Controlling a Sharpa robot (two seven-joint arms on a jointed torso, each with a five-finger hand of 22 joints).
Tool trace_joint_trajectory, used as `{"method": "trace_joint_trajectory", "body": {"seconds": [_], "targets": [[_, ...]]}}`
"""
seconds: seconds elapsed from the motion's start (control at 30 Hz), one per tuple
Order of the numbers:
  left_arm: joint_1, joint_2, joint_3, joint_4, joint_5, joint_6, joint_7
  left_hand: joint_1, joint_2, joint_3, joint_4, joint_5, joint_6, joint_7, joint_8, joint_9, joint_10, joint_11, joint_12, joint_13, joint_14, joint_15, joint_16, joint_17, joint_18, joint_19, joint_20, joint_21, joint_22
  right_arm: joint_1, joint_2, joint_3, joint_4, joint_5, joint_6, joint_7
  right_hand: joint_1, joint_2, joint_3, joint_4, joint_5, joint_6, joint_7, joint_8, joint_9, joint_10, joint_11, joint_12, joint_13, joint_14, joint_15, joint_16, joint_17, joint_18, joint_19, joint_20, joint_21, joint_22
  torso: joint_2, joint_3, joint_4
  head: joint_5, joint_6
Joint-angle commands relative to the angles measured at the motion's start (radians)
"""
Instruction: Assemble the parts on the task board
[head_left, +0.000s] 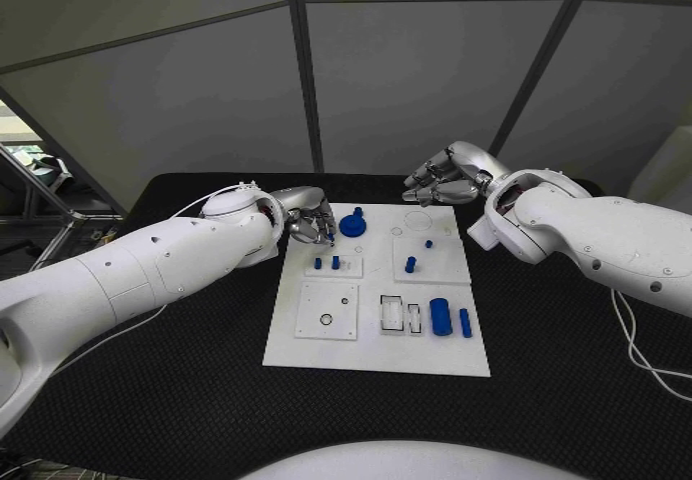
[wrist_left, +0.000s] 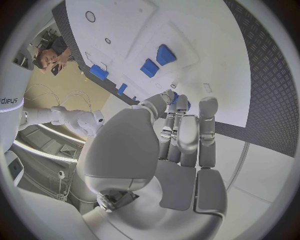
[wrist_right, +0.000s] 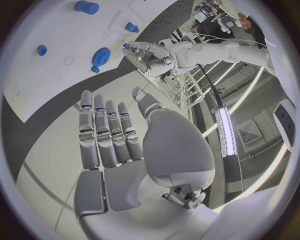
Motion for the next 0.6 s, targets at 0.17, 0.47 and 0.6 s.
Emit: {"method": "trace_joint_trajectory", "body": {"seconds": [0.17, 0.47, 0.6], "targets": [[-0.003, 0.01, 0.0, -0.009, 0.008, 0.043, -0.002, -0.009, 0.001, -0.007, -0.002, -0.004, 0.005, 0.002, 0.002, -0.001, 0.002, 0.004, -0.007, -0.002, 0.005, 0.0, 0.0, -0.003, -0.039, 0.0, -0.001, 0.0, 0.0, 0.002, 0.002, 0.001, 0.0, 0.003, 0.001, 0.012, -0.01, 0.001, -0.001, -0.003, 0.004, 0.004, 0.005, -0.005, -0.001, -0.004, -0.001, -0.004, -0.001, -0.004, 0.005, -0.007, -0.001, 0.008, -0.001, 0.004, -0.007, -0.001, 0.0, 0.0003, 0.0007, -0.001, 0.0], [-0.009, 0.016, 0.0, -0.019, 0.008, 0.05, -0.005, -0.009, 0.001, -0.007, -0.002, -0.004, 0.005, 0.002, 0.002, -0.001, 0.002, 0.004, -0.007, -0.002, 0.005, 0.0, 0.0, -0.003, -0.039, 0.0, -0.001, 0.0, 0.0, 0.002, 0.002, 0.001, 0.001, 0.003, 0.002, 0.012, -0.01, 0.001, -0.001, -0.003, 0.004, 0.004, 0.005, -0.005, -0.001, -0.004, -0.001, -0.004, -0.001, -0.004, 0.005, -0.007, -0.001, 0.008, -0.001, 0.004, -0.007, -0.001, 0.0, 0.0001, 0.0004, -0.002, -0.001], [-0.009, 0.018, 0.0, -0.024, 0.008, 0.054, -0.01, -0.009, 0.002, -0.006, -0.002, -0.006, 0.005, 0.002, 0.001, -0.002, 0.002, 0.004, -0.008, -0.002, 0.005, 0.0, 0.001, -0.002, -0.04, 0.001, -0.001, 0.002, 0.002, 0.002, 0.002, 0.001, 0.001, 0.003, 0.002, 0.012, -0.01, 0.001, -0.001, -0.003, 0.004, 0.004, 0.005, -0.005, -0.001, -0.004, -0.001, -0.004, -0.001, -0.004, 0.005, -0.007, -0.001, 0.008, -0.001, 0.004, -0.007, -0.001, 0.0, -0.0001, 0.0008, -0.002, -0.002]]}}
